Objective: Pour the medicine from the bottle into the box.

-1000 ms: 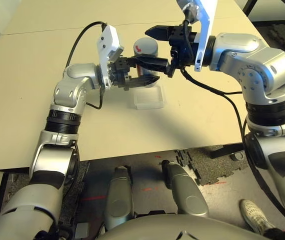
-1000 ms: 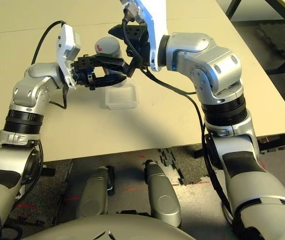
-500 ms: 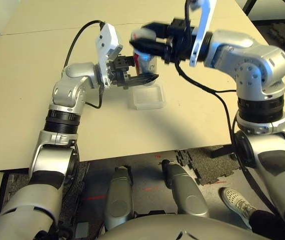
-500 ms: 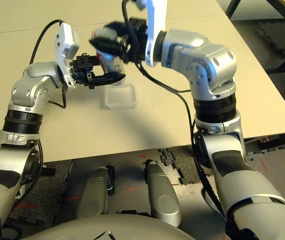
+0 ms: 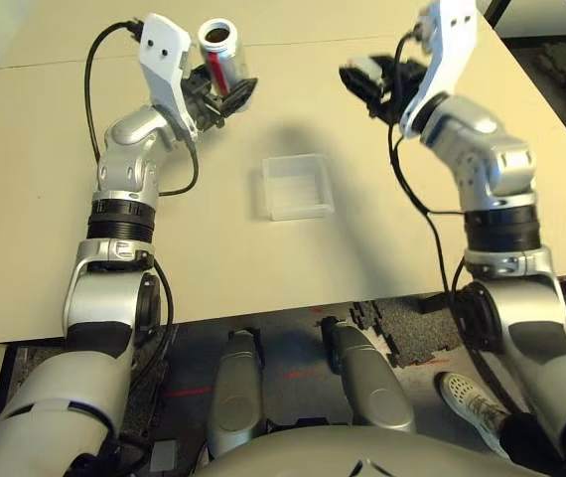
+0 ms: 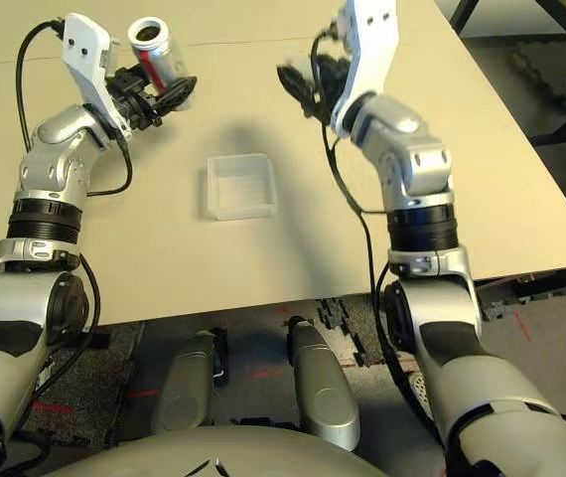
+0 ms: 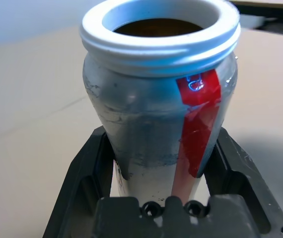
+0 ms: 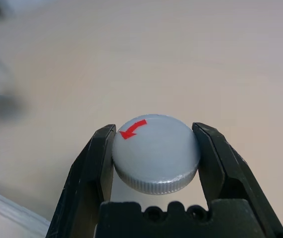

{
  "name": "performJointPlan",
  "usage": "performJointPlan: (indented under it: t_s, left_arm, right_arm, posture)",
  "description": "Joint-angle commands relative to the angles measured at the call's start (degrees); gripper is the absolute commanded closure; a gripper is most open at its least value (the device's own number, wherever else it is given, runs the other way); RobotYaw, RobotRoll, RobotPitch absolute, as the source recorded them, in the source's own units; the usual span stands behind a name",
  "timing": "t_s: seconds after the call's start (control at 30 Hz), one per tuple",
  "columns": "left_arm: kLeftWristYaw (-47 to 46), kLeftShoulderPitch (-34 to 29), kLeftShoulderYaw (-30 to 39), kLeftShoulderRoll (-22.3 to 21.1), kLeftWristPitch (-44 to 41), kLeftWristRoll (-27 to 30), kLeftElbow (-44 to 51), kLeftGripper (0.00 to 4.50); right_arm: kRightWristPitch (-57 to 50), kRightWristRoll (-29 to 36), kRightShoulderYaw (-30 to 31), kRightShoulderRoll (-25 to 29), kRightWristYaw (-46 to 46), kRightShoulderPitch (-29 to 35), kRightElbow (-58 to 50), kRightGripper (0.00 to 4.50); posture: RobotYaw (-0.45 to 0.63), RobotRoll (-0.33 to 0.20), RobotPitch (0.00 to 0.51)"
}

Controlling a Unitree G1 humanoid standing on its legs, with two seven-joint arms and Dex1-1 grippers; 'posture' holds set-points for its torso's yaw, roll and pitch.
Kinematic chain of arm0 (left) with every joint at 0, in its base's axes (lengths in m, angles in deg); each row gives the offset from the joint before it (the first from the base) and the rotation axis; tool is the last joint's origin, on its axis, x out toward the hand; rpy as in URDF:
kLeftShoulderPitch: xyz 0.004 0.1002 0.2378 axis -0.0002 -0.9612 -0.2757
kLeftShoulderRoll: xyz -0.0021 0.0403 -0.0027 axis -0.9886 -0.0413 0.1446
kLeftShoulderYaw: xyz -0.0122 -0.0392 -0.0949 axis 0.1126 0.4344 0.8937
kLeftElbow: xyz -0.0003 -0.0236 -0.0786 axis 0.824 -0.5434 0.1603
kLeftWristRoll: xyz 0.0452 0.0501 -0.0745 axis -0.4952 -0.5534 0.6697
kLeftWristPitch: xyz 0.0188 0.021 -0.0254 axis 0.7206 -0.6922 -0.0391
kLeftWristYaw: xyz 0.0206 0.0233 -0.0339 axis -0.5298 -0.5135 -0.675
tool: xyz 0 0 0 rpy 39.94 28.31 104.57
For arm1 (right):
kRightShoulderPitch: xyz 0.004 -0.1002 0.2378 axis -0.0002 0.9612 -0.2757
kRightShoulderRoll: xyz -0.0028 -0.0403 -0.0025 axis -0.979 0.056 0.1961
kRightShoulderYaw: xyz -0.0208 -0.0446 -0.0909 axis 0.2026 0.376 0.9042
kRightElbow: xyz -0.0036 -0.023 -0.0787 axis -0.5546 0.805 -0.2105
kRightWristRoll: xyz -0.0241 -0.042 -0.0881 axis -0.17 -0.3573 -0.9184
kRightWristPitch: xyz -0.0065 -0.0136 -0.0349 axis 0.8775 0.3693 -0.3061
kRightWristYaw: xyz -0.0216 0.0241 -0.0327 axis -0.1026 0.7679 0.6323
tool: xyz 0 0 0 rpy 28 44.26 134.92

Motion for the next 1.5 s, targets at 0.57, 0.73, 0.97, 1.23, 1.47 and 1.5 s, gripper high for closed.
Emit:
performJointPlan:
  t_s: [0.57, 0.73, 0.97, 1.23, 1.47, 1.5]
  left_arm:
    - [-6.58, -2.29, 2.98, -0.19, 5.37, -1.61, -9.62, 1.73]
    - [-6.72, -0.64, 2.08, -0.01, 6.71, -3.24, -11.73, 1.73]
    - [-7.54, 6.17, -5.77, -3.86, 15.18, -14.39, -15.90, 1.73]
    - [-11.49, 17.54, -28.78, -10.43, 39.69, -42.78, -15.88, 1.73]
    - [-19.88, 26.73, -45.64, -10.91, 52.32, -64.23, -18.19, 1.73]
    - [-21.18, 27.65, -47.88, -10.78, 52.66, -67.11, -18.75, 1.73]
  right_arm:
    - [11.16, -3.89, -0.34, -3.63, 0.25, 1.07, 15.33, 0.19]
    - [6.15, -3.69, -0.01, -2.05, 1.50, 1.78, 7.74, 0.00]
    - [-24.35, -0.55, 0.14, 11.23, 5.41, 5.41, -23.44, 0.00]
    - [-51.81, 14.05, 4.37, 35.80, 24.01, 11.94, -49.27, 0.00]
    - [-55.21, 17.46, 9.13, 30.76, 22.35, 10.14, -51.68, 0.00]
    - [-54.70, 17.10, 10.68, 30.08, 22.24, 9.83, -51.29, 0.00]
  posture:
    - [0.04, 0.000, 0.195]
    - [0.04, 0.000, 0.192]
    - [0.04, 0.000, 0.189]
    - [0.04, 0.000, 0.184]
    - [0.03, 0.000, 0.176]
    - [0.03, 0.000, 0.177]
